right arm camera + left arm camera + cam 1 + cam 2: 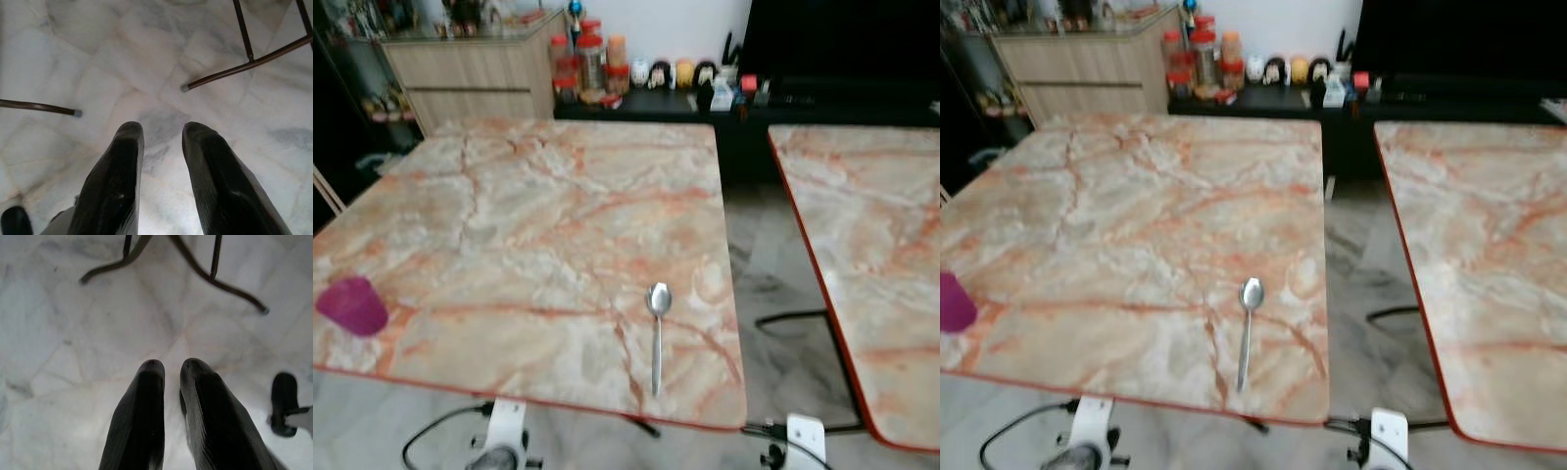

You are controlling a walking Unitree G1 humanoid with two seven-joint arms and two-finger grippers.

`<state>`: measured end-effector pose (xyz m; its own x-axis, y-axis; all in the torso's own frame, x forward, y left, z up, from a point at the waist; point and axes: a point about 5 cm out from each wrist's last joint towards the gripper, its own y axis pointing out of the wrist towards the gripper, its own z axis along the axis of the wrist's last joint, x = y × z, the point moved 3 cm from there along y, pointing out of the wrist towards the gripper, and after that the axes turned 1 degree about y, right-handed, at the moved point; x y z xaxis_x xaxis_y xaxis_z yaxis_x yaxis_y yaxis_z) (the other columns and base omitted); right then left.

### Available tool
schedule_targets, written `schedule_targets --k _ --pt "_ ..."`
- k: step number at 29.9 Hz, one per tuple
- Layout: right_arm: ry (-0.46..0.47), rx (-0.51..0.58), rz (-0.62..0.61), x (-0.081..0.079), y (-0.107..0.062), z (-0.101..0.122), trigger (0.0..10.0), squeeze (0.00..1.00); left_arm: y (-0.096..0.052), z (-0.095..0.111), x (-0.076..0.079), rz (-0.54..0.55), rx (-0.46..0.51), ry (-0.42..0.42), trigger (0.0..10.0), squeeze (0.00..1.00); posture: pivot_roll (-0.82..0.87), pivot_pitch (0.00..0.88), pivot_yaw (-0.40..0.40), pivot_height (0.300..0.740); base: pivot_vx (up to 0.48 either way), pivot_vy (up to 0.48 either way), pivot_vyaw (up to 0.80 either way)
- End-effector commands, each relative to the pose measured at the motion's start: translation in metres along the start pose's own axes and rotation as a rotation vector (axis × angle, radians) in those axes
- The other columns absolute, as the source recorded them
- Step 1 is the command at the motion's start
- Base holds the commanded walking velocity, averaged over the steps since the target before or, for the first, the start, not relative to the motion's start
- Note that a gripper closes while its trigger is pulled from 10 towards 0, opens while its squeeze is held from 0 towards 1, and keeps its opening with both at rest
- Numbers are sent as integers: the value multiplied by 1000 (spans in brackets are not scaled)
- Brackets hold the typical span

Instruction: Setting the table

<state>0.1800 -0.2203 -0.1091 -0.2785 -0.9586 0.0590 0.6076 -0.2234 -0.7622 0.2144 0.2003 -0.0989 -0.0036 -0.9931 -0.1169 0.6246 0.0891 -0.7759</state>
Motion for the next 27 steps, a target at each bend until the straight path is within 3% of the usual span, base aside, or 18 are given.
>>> schedule_targets --k 1,11,27 --pt "9 -4 1 -2 0 -1 10000 0 0 3 -3 7 4 -13 10000 0 -6 0 9 740 0 0 0" --pt "21 -11 -6 -2 -1 -3 10000 0 1 2 -2 4 -1 -21 10000 0 -8 0 13 740 0 0 0" --pt "37 -10 -5 -4 -1 -4 10000 0 1 2 -2 2 -1 -18 10000 0 -6 0 15 740 0 305 0"
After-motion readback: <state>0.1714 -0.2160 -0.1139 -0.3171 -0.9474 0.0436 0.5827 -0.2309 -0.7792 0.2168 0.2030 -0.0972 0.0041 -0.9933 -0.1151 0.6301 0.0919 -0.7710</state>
